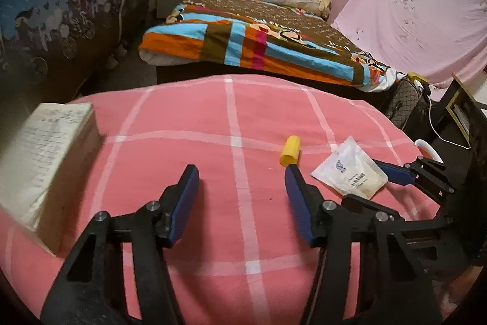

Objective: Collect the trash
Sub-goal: 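Grasp the yellow cap with the left tool while the right tool grasps the white sachet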

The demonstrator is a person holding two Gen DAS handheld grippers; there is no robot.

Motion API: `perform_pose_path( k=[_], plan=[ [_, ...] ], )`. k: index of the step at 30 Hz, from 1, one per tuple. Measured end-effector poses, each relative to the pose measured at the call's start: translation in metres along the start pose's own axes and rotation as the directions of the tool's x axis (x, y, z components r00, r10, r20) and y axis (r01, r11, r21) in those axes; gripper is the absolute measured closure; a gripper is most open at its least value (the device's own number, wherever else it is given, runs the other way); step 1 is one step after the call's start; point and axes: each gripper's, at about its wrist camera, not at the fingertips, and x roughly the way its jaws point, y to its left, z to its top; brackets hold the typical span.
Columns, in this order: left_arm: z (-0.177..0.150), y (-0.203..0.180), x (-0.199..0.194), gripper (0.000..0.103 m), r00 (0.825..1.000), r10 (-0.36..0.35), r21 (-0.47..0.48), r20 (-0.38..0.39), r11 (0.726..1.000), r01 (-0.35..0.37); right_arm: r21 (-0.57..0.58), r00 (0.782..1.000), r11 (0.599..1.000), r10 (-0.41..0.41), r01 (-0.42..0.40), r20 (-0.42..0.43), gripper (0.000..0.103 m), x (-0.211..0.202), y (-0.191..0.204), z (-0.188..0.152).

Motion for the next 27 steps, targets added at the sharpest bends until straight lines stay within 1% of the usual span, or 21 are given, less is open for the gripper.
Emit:
perform_pose_path(
  k=[1, 5, 9, 10, 13, 15, 17, 19, 20, 21, 27],
  plan=[
    [0.001, -0.001, 0.002, 0.067, 1.0, -0.007, 0.001, -0.007, 1.0, 0.007, 0.004, 1.0, 1.0, -0.01, 0.01, 0.003, 0.064, -0.001, -0.002, 0.0],
    [0.003, -0.011, 0.008, 0.07, 0.999, -0.028, 0.035, -0.03, 0.999, 0.029, 0.042, 1.0, 0.999, -0.003, 0.002, 0.014, 0.066, -0.002, -0.015, 0.0],
    [0.008, -0.023, 0.016, 0.074, 0.998, -0.04, 0.076, -0.051, 0.996, 0.044, 0.064, 0.997, 0.996, -0.062, 0.06, 0.037, 0.067, -0.008, -0.022, -0.001],
    [0.01, -0.027, 0.019, 0.074, 0.997, -0.04, 0.087, -0.06, 0.995, 0.046, 0.09, 0.996, 0.994, -0.074, 0.069, 0.049, 0.067, -0.012, -0.028, -0.003],
    [0.014, -0.034, 0.026, 0.079, 0.996, -0.039, 0.108, -0.076, 0.993, 0.047, 0.164, 0.992, 0.982, -0.102, 0.089, 0.072, 0.067, -0.02, -0.045, -0.009],
    [0.015, -0.04, 0.031, 0.085, 0.996, -0.03, 0.124, -0.089, 0.991, 0.041, 0.219, 0.991, 0.973, -0.096, 0.075, 0.09, 0.067, -0.025, -0.059, -0.013],
    [0.017, -0.047, 0.036, 0.088, 0.995, -0.01, 0.144, -0.098, 0.989, 0.024, 0.245, 0.99, 0.967, -0.093, 0.066, 0.104, 0.067, -0.027, -0.064, -0.015],
    [0.018, -0.051, 0.039, 0.095, 0.995, 0.004, 0.157, -0.103, 0.988, 0.012, 0.25, 0.988, 0.966, -0.097, 0.065, 0.117, 0.067, -0.029, -0.064, -0.014],
    [0.018, -0.054, 0.04, 0.102, 0.994, 0.012, 0.164, -0.105, 0.986, 0.006, 0.246, 0.987, 0.967, -0.1, 0.066, 0.126, 0.067, -0.031, -0.063, -0.014],
    [0.018, -0.055, 0.041, 0.103, 0.994, 0.016, 0.168, -0.107, 0.986, 0.002, 0.242, 0.986, 0.968, -0.102, 0.068, 0.133, 0.067, -0.032, -0.062, -0.014],
    [0.015, -0.062, 0.038, 0.103, 0.995, 0.04, 0.194, -0.096, 0.981, -0.021, 0.253, 0.978, 0.966, -0.1, 0.052, 0.181, 0.068, -0.04, -0.064, -0.017]
  ],
)
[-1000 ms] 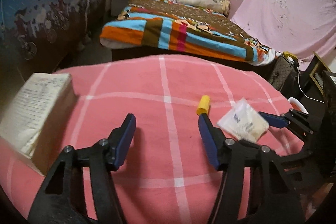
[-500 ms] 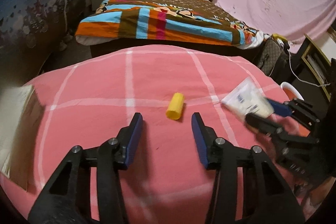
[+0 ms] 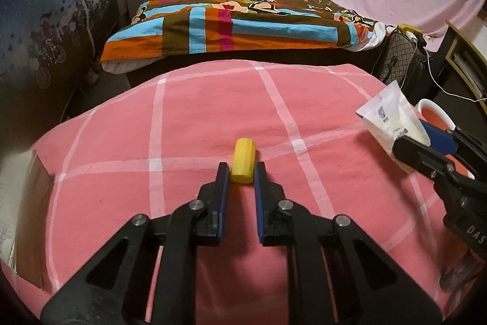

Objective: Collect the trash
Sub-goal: 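Lift both held items and carry them over the orange bucket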

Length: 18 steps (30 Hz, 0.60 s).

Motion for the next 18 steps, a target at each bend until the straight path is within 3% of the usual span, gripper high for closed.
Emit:
perform_pose_path(
  k=[4, 9, 12, 18],
  plan=[
    [-0.003, -0.002, -0.009, 0.103, 0.999, -0.011, -0.029, 0.041, 0.999, 0.012, 0.003, 0.998, 1.0, 0.002, -0.003, 0.059, 0.068, -0.011, 0.0, -0.001],
    [-0.011, -0.011, -0.034, 0.103, 0.983, -0.041, -0.061, 0.179, 0.997, 0.053, -0.013, 0.991, 1.0, -0.007, 0.009, 0.133, 0.068, -0.025, 0.004, -0.003],
    [-0.017, -0.015, -0.054, 0.103, 0.958, -0.038, -0.067, 0.283, 0.996, 0.06, -0.023, 0.982, 1.0, -0.011, 0.016, 0.187, 0.068, -0.034, 0.006, -0.005],
    [-0.023, -0.028, -0.083, 0.103, 0.9, -0.024, -0.062, 0.435, 0.996, 0.056, -0.008, 0.941, 1.0, -0.009, 0.012, 0.339, 0.068, -0.062, 0.0, -0.011]
  ],
)
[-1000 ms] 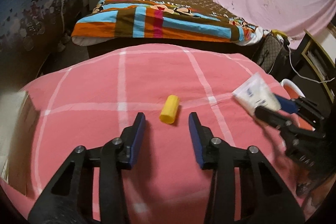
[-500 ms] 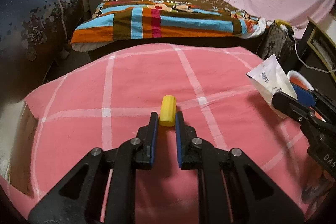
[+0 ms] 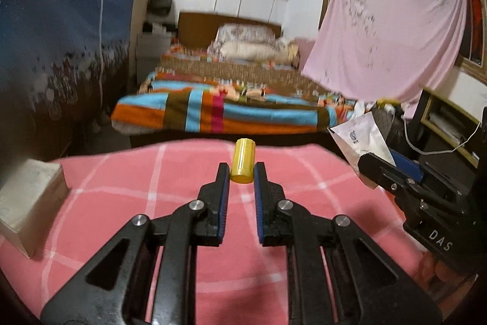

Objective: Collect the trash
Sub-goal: 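Lift both held items and carry them over the orange bucket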

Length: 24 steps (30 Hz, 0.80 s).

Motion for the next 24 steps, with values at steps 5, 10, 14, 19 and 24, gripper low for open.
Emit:
perform_pose_path(
  k=[5, 10, 14, 19, 24],
  plan=[
    [0.007, -0.019, -0.016, 0.103, 0.994, -0.008, 0.035, 0.108, 0.999, 0.004, 0.028, 0.993, 1.0, -0.001, -0.003, 0.12, 0.068, -0.021, -0.006, 0.003],
    [0.011, -0.038, -0.031, 0.103, 0.981, -0.026, 0.067, 0.19, 0.998, 0.014, 0.065, 0.972, 0.998, -0.023, 0.008, 0.233, 0.068, -0.04, -0.014, 0.007],
    [0.013, -0.053, -0.042, 0.103, 0.97, -0.04, 0.106, 0.241, 0.994, 0.015, 0.091, 0.954, 0.996, -0.042, 0.016, 0.298, 0.068, -0.054, -0.022, 0.008],
    [0.013, -0.067, -0.047, 0.103, 0.961, -0.059, 0.148, 0.271, 0.989, 0.019, 0.1, 0.938, 0.994, -0.068, 0.036, 0.341, 0.068, -0.067, -0.03, 0.009],
    [0.01, -0.082, -0.049, 0.103, 0.956, -0.075, 0.184, 0.285, 0.983, 0.022, 0.098, 0.929, 0.993, -0.092, 0.061, 0.359, 0.068, -0.073, -0.032, 0.009]
  ],
)
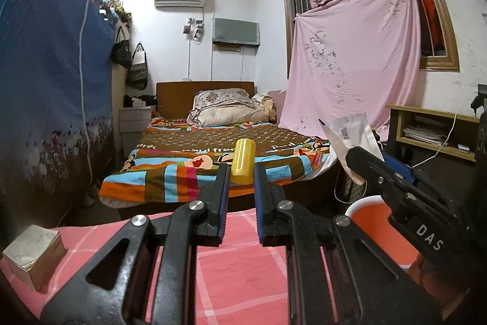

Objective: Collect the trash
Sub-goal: 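Lift both held items and carry them over the orange bucket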

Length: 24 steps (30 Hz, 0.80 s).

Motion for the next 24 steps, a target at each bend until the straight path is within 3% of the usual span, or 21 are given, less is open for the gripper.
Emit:
perform_pose_path(
  k=[15, 24],
  plan=[
    [0.001, -0.026, 0.01, 0.103, 0.996, -0.089, 0.044, 0.03, 0.995, 0.088, 0.02, 0.992, 0.992, -0.122, 0.122, 0.032, 0.068, -0.018, -0.039, 0.006],
    [-0.002, -0.065, 0.027, 0.103, 0.982, -0.187, 0.084, 0.015, 0.979, 0.185, 0.06, 0.974, 0.972, -0.227, 0.228, -0.015, 0.068, -0.022, -0.075, 0.008]
  ],
)
